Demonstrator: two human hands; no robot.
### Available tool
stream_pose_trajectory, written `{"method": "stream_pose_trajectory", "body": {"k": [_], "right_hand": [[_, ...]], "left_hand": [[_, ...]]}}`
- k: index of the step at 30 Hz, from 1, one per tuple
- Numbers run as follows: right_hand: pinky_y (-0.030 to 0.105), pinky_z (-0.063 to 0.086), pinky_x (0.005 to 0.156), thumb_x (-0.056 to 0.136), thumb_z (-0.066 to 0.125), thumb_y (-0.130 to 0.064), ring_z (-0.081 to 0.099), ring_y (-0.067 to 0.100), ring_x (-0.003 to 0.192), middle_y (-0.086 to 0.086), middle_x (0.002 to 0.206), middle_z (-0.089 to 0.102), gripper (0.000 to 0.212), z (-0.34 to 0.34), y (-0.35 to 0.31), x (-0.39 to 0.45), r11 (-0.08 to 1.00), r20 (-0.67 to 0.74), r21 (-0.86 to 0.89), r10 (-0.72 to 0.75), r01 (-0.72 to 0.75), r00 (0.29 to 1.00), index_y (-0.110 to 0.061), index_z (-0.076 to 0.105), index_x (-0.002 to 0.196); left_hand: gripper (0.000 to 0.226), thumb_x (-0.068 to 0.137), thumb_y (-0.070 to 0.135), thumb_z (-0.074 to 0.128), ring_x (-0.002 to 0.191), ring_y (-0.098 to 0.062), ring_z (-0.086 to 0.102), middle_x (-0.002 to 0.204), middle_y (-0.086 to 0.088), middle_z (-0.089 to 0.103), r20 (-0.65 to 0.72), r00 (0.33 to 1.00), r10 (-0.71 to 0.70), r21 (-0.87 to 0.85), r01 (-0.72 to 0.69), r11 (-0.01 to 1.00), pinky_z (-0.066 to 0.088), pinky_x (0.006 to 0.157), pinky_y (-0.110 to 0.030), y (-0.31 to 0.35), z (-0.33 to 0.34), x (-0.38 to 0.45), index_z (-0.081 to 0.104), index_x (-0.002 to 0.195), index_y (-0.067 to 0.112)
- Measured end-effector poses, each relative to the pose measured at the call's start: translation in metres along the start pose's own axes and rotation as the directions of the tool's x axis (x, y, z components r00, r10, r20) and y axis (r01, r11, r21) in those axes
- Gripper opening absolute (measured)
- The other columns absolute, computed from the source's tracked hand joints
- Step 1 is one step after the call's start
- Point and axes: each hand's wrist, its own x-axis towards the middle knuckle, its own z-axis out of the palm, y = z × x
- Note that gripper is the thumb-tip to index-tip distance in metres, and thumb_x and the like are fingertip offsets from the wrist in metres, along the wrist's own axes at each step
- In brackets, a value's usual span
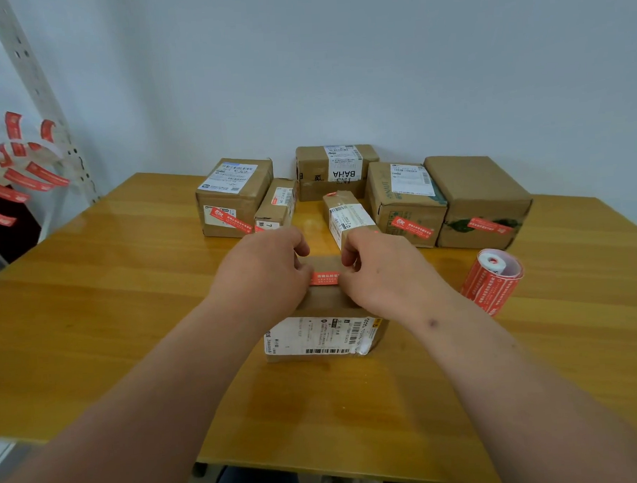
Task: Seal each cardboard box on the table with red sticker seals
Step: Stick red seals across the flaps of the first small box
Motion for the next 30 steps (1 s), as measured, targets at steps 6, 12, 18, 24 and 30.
{"method": "stream_pose_trajectory", "body": {"k": [6,12,18,24,30], "right_hand": [[0.03,0.043,0.064,0.086,0.057,-0.032,0.056,0.019,0.084,-0.003,0.09,0.057,0.012,0.0,-0.002,0.0,0.992,-0.01,-0.127,-0.017,0.015,1.0,-0.022,0.053,0.09],[0.032,0.047,0.069,0.08,0.06,-0.041,0.055,0.016,0.085,-0.007,0.091,0.055,0.021,-0.002,0.008,0.0,0.991,-0.035,-0.072,0.109,-0.111,0.993,-0.026,0.051,0.092],[0.033,0.043,0.092,0.086,0.059,-0.023,0.041,0.021,0.118,0.0,0.131,0.038,0.047,0.008,0.022,0.006,0.965,0.045,0.179,0.187,-0.192,0.981,-0.029,0.043,0.13],[0.035,0.048,0.087,0.09,0.046,-0.041,0.052,0.016,0.105,-0.002,0.123,0.053,0.041,0.024,0.016,0.009,0.896,0.105,0.377,0.209,-0.233,0.972,-0.025,0.054,0.127],[0.033,0.049,0.088,0.076,0.067,-0.059,0.053,0.016,0.107,-0.004,0.123,0.047,0.066,0.026,0.02,0.006,0.911,0.117,0.348,0.193,-0.223,0.974,-0.026,0.049,0.13]], "left_hand": [[0.021,0.09,0.032,0.061,0.088,-0.012,0.057,0.086,0.012,0.059,-0.001,1.0,0.025,0.084,-0.025,0.996,0.056,0.076,-0.036,0.003,-0.002,-0.001,0.06,0.111,0.03],[0.031,0.087,0.04,0.062,0.09,-0.011,0.053,0.095,0.01,0.056,-0.017,1.0,0.017,0.139,-0.014,0.99,0.051,0.071,-0.03,0.0,-0.004,0.0,0.057,0.117,0.034],[0.031,0.087,0.023,0.068,0.096,-0.009,0.05,0.108,0.008,0.055,0.03,0.999,-0.031,-0.177,0.036,0.984,0.045,0.079,-0.025,-0.018,0.0,0.005,0.063,0.116,0.03],[0.022,0.095,0.028,0.055,0.104,-0.015,0.052,0.115,0.007,0.057,0.006,0.999,-0.046,-0.316,0.045,0.948,0.05,0.084,-0.031,-0.018,0.01,0.004,0.064,0.115,0.031],[0.051,0.073,0.051,0.075,0.114,-0.018,0.046,0.118,0.008,0.052,0.057,0.998,-0.035,-0.226,0.047,0.973,0.042,0.101,-0.041,-0.019,0.011,0.003,0.059,0.12,0.035]]}}
